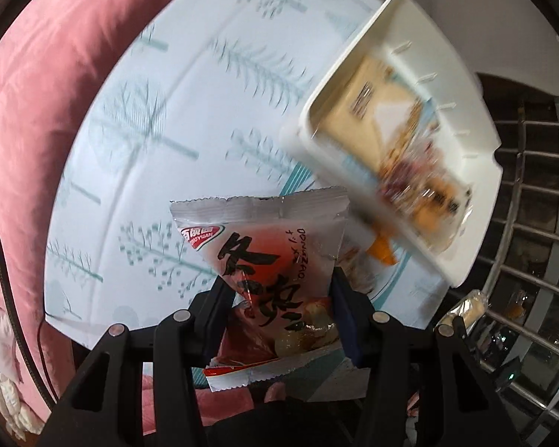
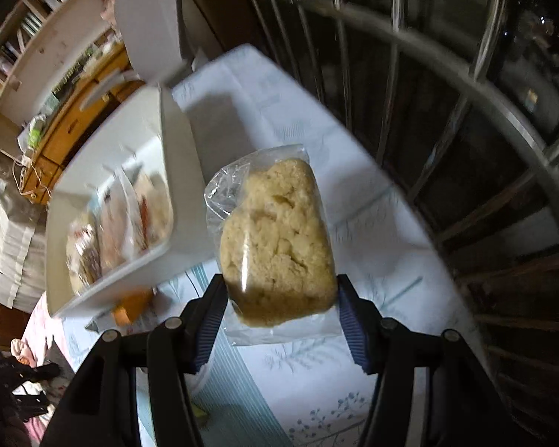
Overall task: Organize snacks
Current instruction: 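Carry the printed bag to the tray with left gripper while right drops crumbly bread there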
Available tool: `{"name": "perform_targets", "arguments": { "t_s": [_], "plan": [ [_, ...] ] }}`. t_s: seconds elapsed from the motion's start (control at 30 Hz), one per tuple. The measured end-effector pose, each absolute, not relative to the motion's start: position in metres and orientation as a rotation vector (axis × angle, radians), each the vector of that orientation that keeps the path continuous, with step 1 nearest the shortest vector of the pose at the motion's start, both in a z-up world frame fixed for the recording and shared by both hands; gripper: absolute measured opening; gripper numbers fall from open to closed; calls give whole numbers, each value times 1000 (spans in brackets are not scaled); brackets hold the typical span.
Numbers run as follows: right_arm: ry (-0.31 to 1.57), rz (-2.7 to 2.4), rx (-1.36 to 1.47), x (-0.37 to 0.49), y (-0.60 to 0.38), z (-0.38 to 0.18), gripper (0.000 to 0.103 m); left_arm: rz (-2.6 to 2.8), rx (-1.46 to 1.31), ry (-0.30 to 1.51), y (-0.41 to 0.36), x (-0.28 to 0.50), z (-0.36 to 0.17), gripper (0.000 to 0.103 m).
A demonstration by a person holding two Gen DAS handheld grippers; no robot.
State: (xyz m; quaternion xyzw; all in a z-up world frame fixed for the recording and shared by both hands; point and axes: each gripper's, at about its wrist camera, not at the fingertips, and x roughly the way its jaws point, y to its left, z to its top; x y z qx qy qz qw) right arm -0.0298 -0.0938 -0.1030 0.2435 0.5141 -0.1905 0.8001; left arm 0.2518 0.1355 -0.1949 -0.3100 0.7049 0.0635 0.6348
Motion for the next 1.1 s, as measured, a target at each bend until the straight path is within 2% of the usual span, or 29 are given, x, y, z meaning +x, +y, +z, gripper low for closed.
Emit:
{"name": "perform_targets", "arguments": {
  "t_s": [0.27,0.47,0.83,0.9,0.93,0.97,1.1],
  "plan": [
    [959,-309,450,-13,-82,-76,58,93,-593,1485,130,289,-143,49],
    [880,-196,397,8,-49,-71,58,2,-454,1327,108,310,-115,49],
    [853,-91,325,33,-21,-78,58,-206,-219,1087,60,325,-111,50],
    [869,-99,329,37,-22,-83,59,-243,-198,1087,53,326,-112,58],
    [882,-107,327,38,-22,-86,59,-252,-183,1095,49,326,-114,72],
    [901,-116,324,41,-23,-88,60,-250,-172,1097,46,326,-114,80],
    [906,-139,311,42,-24,-91,71,-252,-153,1121,41,322,-117,80]
  ]
}}
